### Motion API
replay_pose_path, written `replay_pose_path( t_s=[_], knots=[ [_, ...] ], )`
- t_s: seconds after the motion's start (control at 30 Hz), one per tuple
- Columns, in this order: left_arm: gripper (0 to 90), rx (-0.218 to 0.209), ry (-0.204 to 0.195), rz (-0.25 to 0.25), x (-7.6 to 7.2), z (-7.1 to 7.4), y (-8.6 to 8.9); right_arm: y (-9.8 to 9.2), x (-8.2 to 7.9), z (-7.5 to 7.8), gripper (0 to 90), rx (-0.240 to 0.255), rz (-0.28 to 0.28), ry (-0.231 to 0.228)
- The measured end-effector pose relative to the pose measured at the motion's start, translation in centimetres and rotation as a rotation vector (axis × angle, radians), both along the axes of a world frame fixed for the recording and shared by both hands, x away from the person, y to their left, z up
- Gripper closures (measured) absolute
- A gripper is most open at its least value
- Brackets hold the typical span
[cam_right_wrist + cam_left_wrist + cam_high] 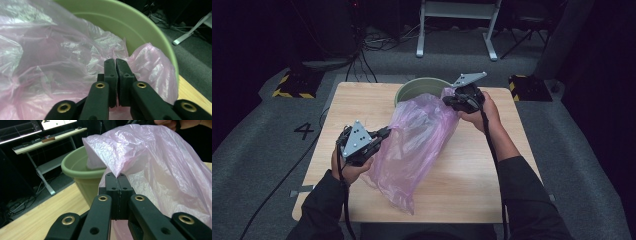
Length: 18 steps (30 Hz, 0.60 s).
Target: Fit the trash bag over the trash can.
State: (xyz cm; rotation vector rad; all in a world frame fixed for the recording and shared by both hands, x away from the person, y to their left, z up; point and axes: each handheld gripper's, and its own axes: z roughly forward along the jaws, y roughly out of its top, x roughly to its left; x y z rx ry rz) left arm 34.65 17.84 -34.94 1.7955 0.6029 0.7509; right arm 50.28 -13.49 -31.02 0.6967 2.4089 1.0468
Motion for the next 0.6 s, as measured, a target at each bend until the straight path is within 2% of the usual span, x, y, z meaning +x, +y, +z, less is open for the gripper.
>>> replay_pose_path(
  t_s=[0.17,0.27,0.4,0.47,0.53,0.6],
  knots=[
    [89.8,-0.004,0.006,-0.006,0.8,0.3,-0.7,0.6,0.4,-0.3,87.6,0.009,0.039,0.031],
    [89.8,-0.026,0.019,-0.011,1.4,0.3,-1.3,0.9,0.5,-0.4,85.3,0.011,0.049,0.047],
    [89.8,-0.024,0.017,-0.017,2.2,0.2,-2.5,0.5,1.0,-0.8,78.1,0.056,0.061,0.094],
    [89.8,-0.019,0.020,-0.010,2.2,0.1,-2.3,0.0,0.9,-0.7,69.3,0.064,0.048,0.083],
    [89.9,-0.015,0.025,0.005,2.1,-0.1,-1.7,-0.9,0.9,-0.5,55.9,0.094,0.027,0.057],
    [89.9,-0.025,0.035,0.020,2.1,-0.2,-0.9,-1.9,0.8,-0.2,51.6,0.132,-0.005,0.032]
  ],
)
